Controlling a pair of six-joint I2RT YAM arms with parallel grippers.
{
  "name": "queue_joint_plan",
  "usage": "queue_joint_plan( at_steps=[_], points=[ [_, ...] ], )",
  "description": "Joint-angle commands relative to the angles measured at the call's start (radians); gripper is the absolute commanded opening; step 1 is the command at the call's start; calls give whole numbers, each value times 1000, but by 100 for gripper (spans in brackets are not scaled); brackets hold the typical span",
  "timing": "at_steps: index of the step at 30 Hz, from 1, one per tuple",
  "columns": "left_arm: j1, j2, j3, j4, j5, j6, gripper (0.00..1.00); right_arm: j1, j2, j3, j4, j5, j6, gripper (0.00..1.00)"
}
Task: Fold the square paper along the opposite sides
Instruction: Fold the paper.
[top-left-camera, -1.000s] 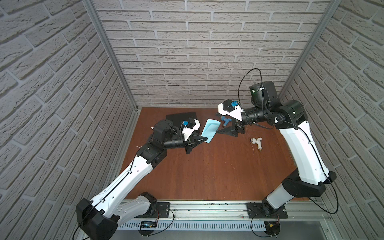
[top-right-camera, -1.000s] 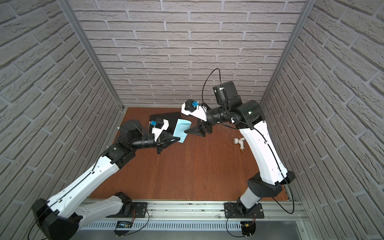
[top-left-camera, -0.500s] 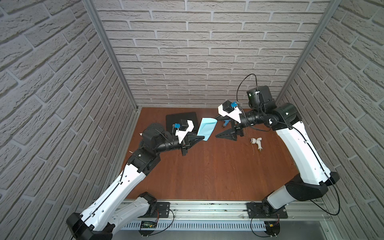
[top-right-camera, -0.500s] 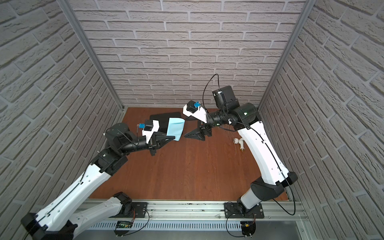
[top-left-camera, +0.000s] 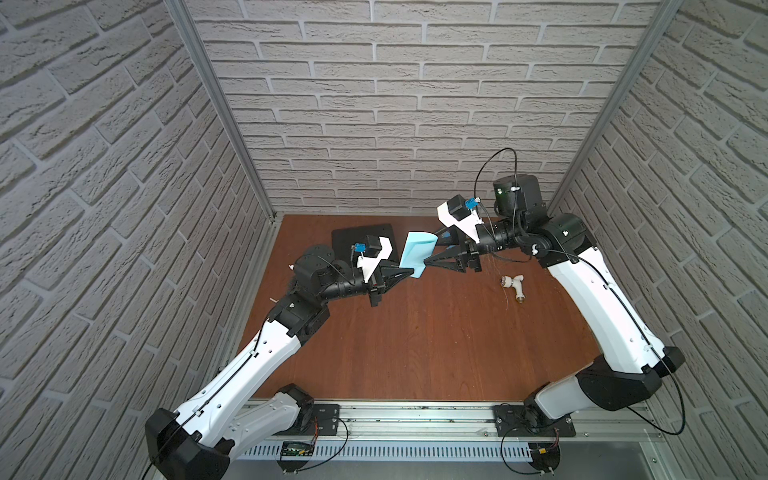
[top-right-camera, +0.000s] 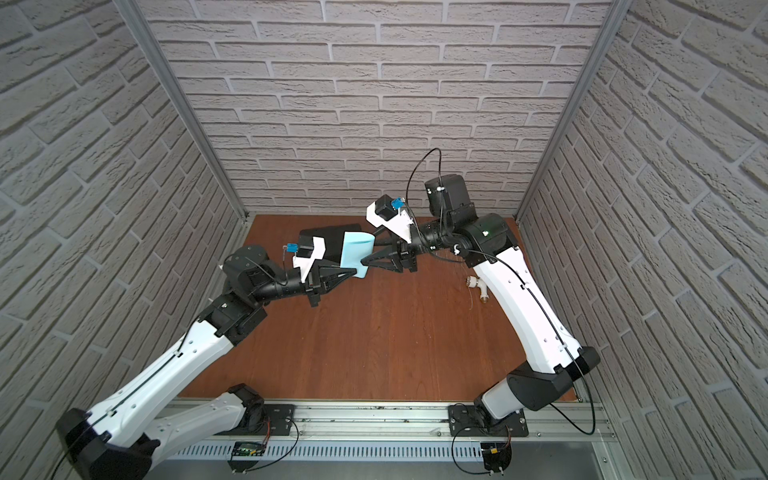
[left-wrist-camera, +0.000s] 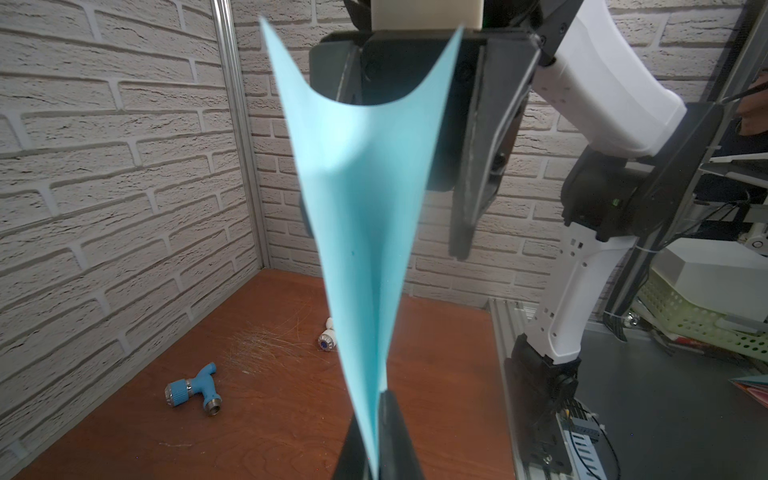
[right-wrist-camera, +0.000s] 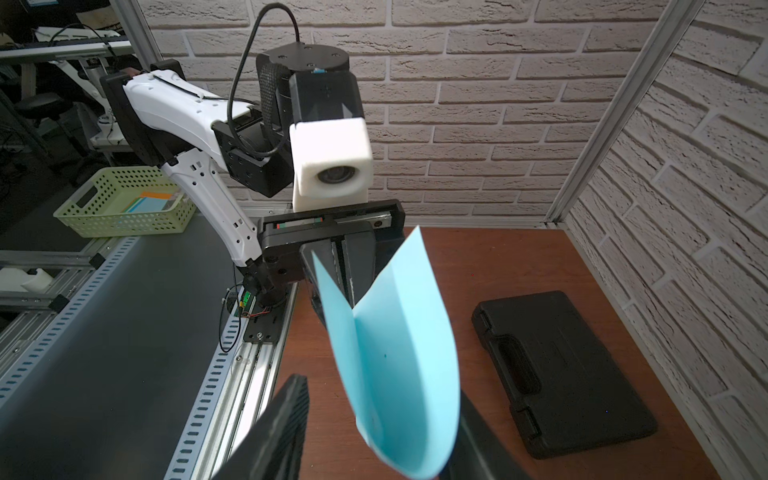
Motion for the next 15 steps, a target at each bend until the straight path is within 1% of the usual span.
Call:
queue_joint_plan(
  at_steps=[1,4,8,15],
  points=[
    [-6,-9,-7,78,18,-10,2,-2,-30,-4,40,-22,7,49],
    [-5,-17,-10,85,20,-10,2,-2,-35,-20,43,-9,0,48],
    [-4,-20,-16,97,58,-25,2,-1,-36,-17,45,-5,-6,44],
    [-5,-20,-46,136,74,-38,2,-2,-46,-8,62,-35,0,31]
  ],
)
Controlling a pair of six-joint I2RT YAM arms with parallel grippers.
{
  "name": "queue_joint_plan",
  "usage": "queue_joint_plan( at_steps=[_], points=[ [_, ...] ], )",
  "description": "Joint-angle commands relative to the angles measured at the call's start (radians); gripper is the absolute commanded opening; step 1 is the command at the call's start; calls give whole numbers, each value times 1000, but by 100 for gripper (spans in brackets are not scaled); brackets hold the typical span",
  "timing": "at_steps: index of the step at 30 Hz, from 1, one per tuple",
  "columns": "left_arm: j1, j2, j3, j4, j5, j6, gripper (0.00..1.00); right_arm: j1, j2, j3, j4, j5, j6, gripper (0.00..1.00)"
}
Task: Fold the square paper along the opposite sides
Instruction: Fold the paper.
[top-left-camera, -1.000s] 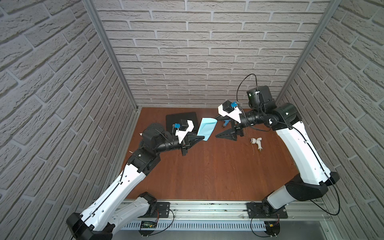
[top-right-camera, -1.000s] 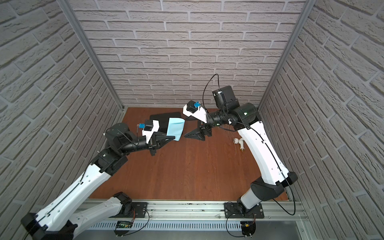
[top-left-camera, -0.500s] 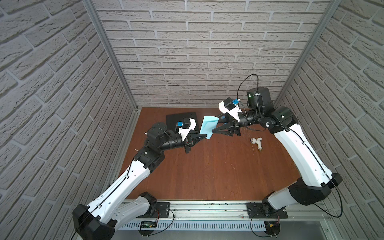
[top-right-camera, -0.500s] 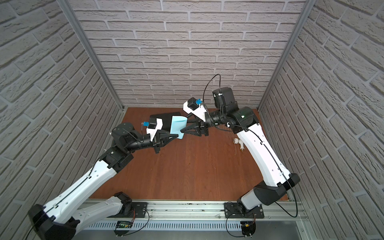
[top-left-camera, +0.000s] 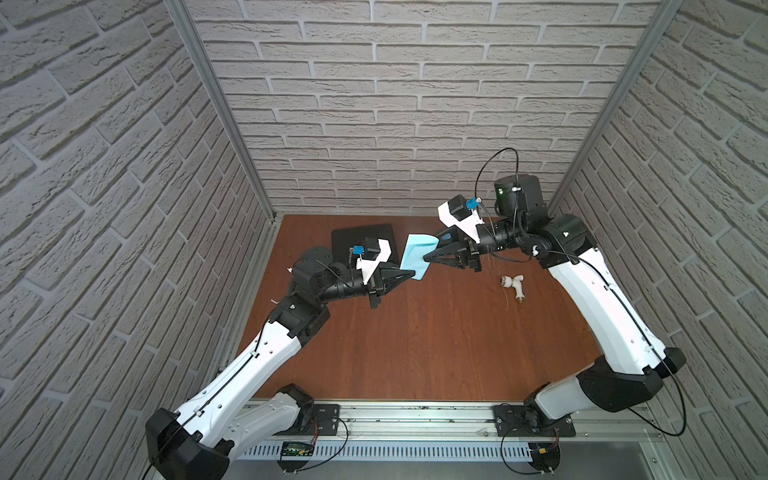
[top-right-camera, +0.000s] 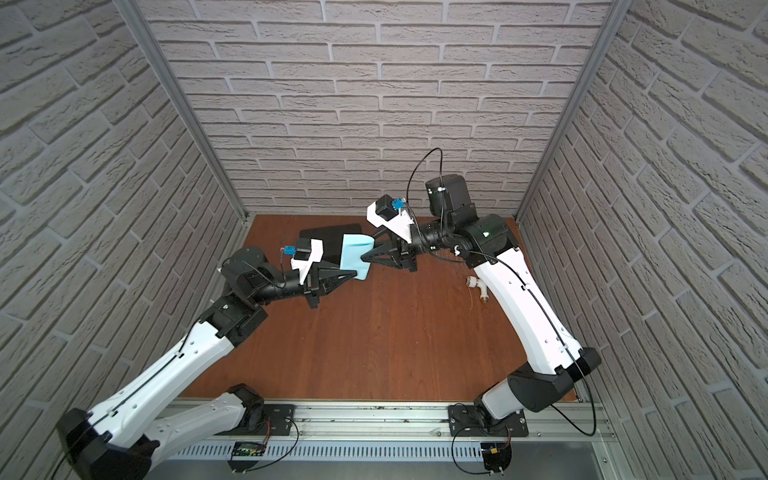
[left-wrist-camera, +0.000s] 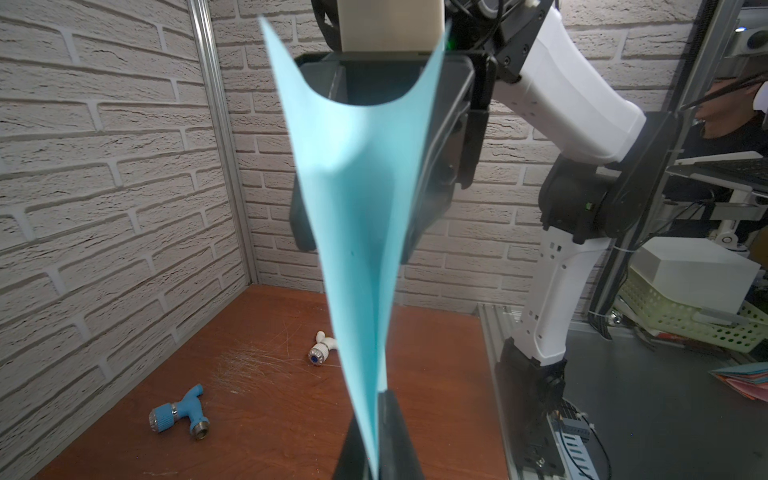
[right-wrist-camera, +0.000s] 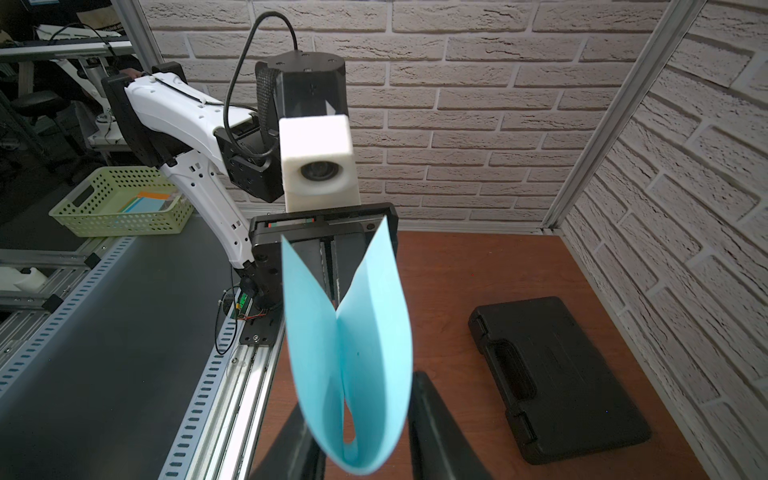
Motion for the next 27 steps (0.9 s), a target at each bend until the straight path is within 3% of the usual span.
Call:
queue_joint_plan(
  at_steps=[1,22,27],
  points=[
    [-5,-14,-19,78,26,-18,2,-1,-37,2,40,-32,3,30],
    [-4,25,-3,110,28,-34,1,-2,-38,-12,54,-43,10,3],
    [-5,24,-2,97,29,-32,7,-1,-41,-17,55,-42,7,3]
  ],
)
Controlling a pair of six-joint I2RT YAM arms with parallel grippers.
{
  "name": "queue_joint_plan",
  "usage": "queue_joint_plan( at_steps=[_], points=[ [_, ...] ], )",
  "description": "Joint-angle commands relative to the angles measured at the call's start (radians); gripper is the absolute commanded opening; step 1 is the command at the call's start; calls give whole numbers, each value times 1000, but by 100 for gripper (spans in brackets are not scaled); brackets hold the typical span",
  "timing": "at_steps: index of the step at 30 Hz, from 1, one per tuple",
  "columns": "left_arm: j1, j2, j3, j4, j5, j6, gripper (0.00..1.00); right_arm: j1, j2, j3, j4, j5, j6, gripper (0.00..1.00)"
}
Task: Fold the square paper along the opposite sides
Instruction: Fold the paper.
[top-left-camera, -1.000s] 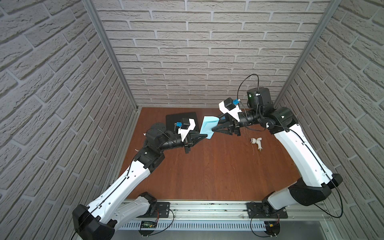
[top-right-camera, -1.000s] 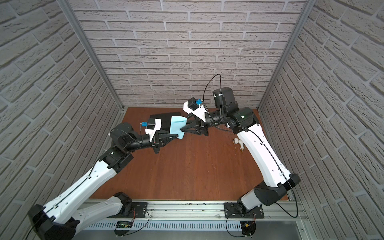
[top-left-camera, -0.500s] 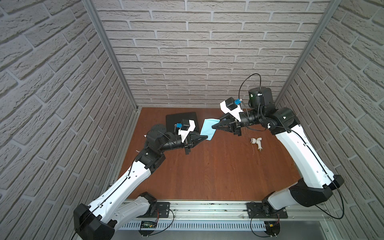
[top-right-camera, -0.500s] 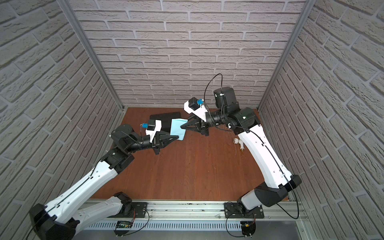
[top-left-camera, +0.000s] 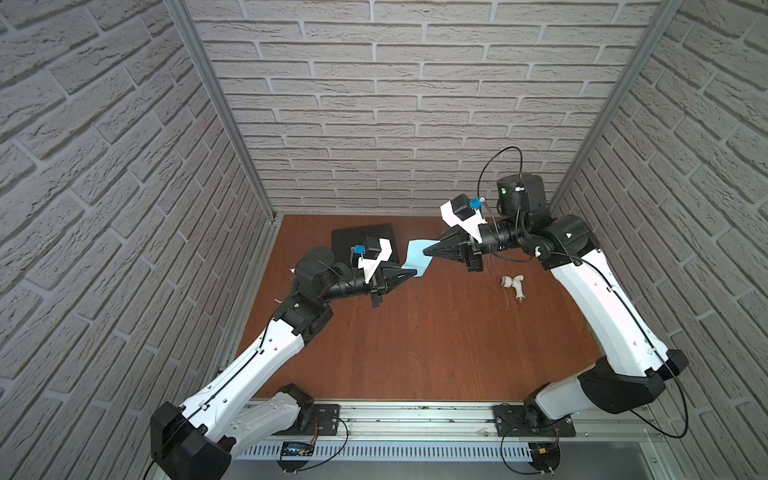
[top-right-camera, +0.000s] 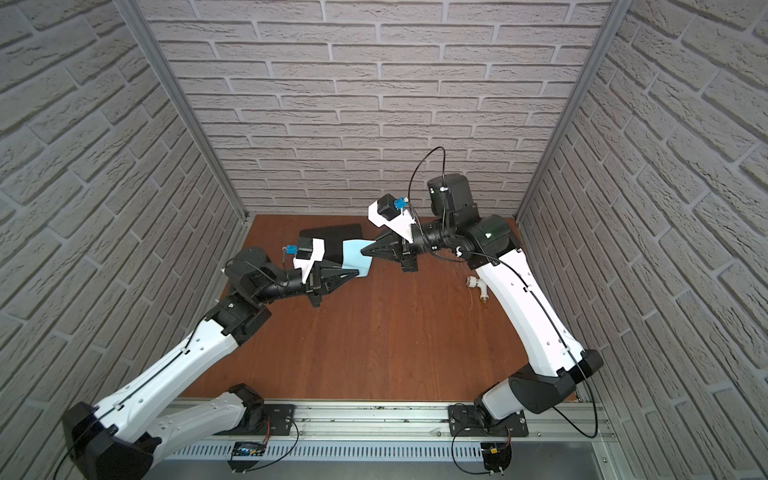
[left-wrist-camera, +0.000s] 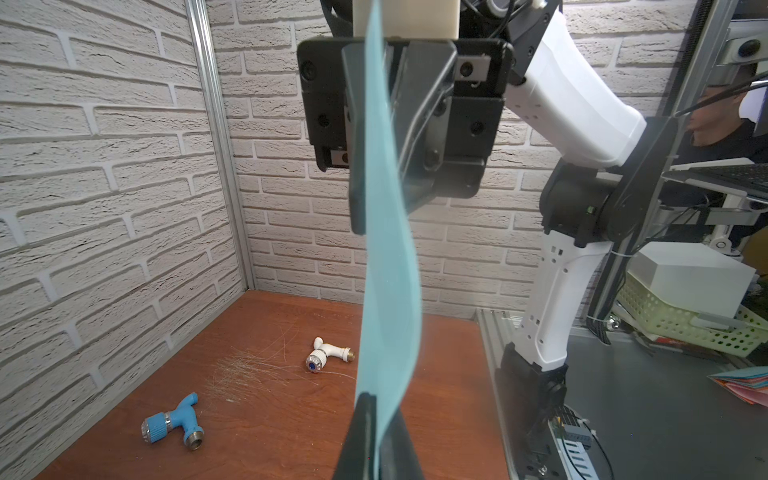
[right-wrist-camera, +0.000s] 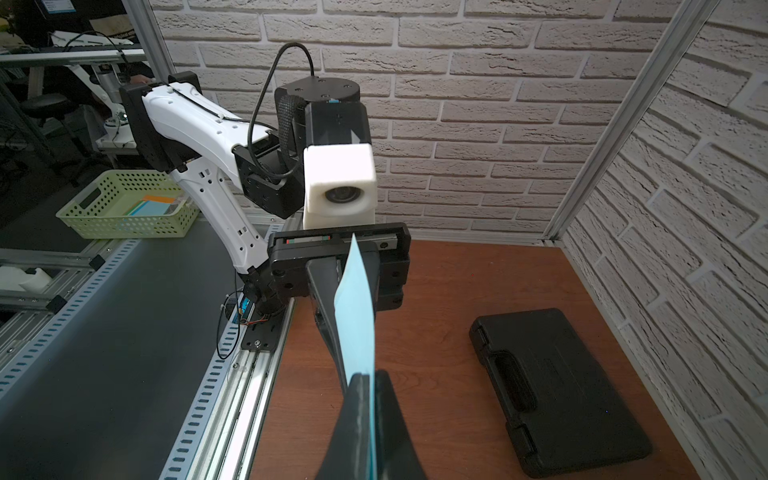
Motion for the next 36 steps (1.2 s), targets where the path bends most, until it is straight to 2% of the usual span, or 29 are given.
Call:
queue_joint_plan(
  at_steps=[1,2,3,4,5,7,15,23,28,36],
  points=[
    [-5,0,14,22,21,-6,14,-1,-33,-14,40,-21,5,3],
    [-4,-3,16,7,25,-1,29,-1,-34,-14,40,-18,6,3],
    [-4,-7,17,-6,24,1,54,-1,-34,-14,38,-15,4,3],
    [-4,-13,17,-16,22,2,70,-2,-36,-16,38,-10,3,3],
    [-5,-22,19,-28,19,4,82,0,-36,-17,37,-2,1,3],
    [-5,-40,19,-44,5,14,98,-1,-35,-19,33,11,-5,3],
    [-5,-40,114,-60,-92,49,98,2,-24,-34,29,18,-3,3],
    [-10,97,214,-61,-51,38,97,8,-34,-31,32,15,-3,3],
    [-16,113,206,-67,-47,46,87,9,-36,-25,26,21,-10,3],
    [-16,71,200,-126,-56,84,56,8,-31,-20,11,36,-22,3]
  ],
)
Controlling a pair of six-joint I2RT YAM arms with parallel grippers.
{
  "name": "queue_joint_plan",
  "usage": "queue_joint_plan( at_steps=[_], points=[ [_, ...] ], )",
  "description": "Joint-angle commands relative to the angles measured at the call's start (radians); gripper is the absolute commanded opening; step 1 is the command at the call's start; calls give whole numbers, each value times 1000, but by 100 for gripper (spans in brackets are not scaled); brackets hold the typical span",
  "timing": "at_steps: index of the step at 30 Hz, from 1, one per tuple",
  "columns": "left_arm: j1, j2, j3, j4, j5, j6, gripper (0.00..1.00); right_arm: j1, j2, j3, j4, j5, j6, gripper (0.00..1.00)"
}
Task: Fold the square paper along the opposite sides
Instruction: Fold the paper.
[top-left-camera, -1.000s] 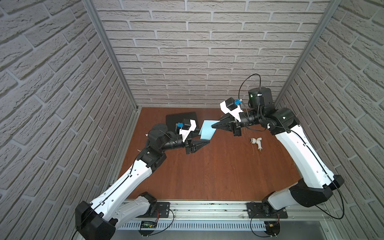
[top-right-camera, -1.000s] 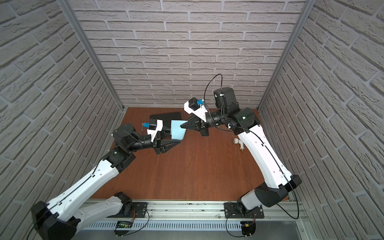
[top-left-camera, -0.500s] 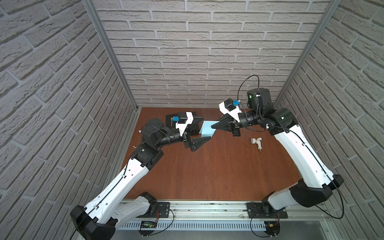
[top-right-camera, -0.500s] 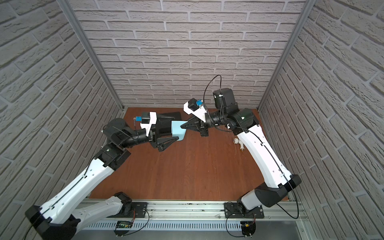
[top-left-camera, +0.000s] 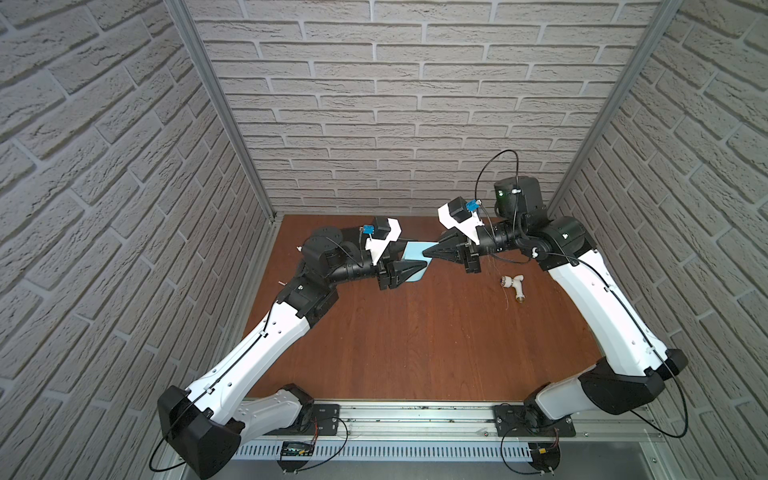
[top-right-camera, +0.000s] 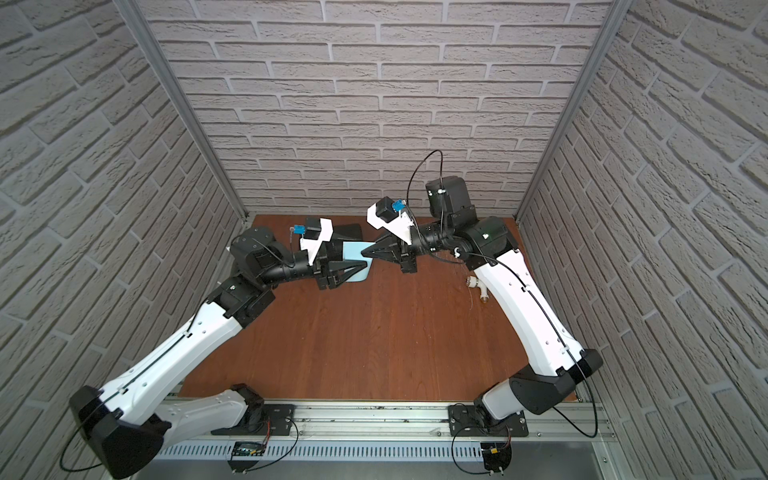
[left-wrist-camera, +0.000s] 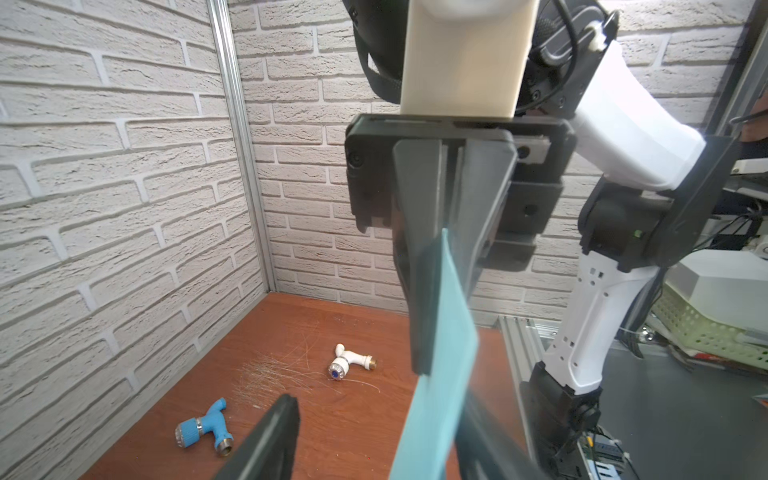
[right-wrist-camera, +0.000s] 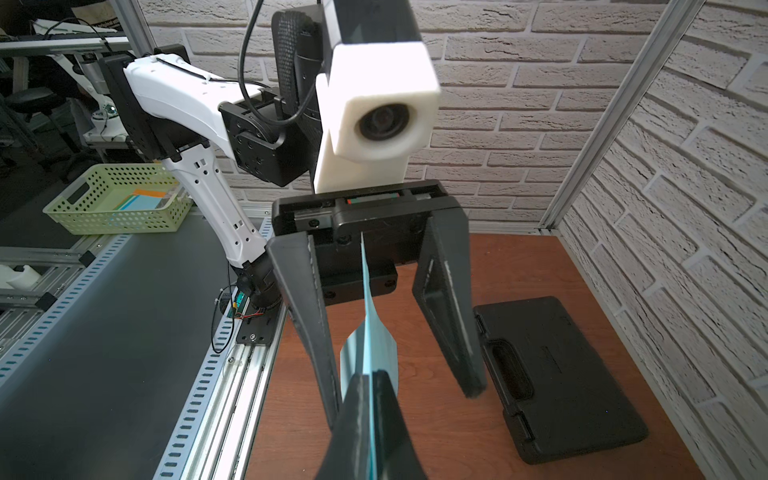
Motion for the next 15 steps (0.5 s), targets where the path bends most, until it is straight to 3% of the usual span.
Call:
queue_joint_plan(
  at_steps=[1,9,15],
  points=[
    [-4,-36,-1,3,4,27,54,7,-26,8,4,10,-14,3],
    [-3,-35,3,-43,8,52,25,5,-31,8,3,16,-16,3],
    [-4,-34,1,-57,10,61,17,5,-33,9,3,16,-16,3]
  ],
)
